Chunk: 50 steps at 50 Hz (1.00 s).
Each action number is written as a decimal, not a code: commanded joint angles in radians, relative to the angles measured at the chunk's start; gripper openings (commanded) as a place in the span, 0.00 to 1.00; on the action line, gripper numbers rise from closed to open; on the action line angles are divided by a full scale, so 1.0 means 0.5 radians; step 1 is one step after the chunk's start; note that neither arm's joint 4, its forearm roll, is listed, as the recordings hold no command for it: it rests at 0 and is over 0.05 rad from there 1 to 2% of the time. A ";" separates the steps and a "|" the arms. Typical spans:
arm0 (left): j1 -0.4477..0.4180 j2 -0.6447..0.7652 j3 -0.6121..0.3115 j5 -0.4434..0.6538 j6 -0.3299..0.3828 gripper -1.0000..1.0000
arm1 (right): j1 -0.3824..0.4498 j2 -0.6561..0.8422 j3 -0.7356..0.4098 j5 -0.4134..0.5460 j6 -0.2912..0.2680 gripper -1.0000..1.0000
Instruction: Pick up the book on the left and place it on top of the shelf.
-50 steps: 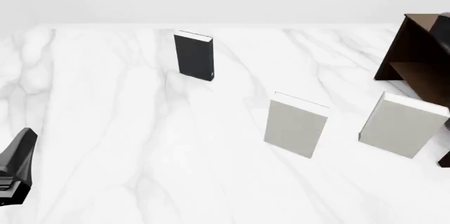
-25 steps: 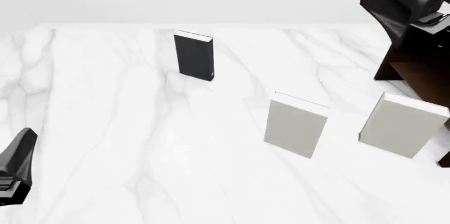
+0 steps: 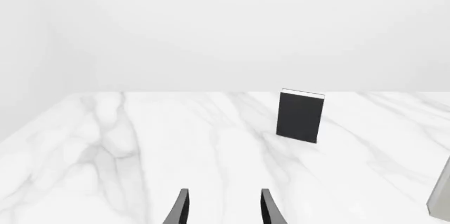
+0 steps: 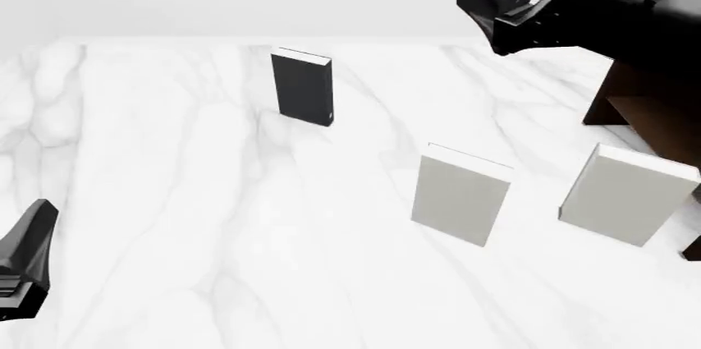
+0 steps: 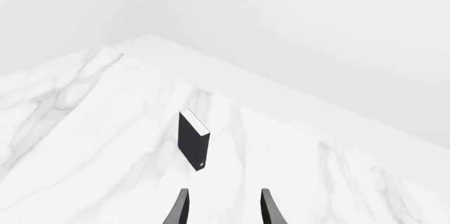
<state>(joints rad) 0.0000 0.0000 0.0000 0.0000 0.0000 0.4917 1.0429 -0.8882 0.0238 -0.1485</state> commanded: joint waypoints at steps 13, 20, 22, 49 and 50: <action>0.000 0.000 0.000 0.000 0.000 1.00 | 0.059 0.629 -0.349 -0.130 -0.057 1.00; 0.000 0.000 0.000 0.000 0.000 1.00 | 0.054 0.766 -0.474 -0.161 -0.053 1.00; 0.000 0.000 0.000 0.000 0.000 1.00 | 0.060 0.801 -0.507 -0.163 -0.055 1.00; 0.000 0.000 0.000 0.000 0.000 1.00 | 0.084 1.290 -0.830 -0.272 -0.029 1.00; 0.000 0.000 0.000 0.000 0.000 1.00 | 0.079 1.310 -0.844 -0.278 -0.029 1.00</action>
<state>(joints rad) 0.0000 0.0000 0.0000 0.0000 0.0000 0.5361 1.6010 -1.2434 -0.0973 -0.1676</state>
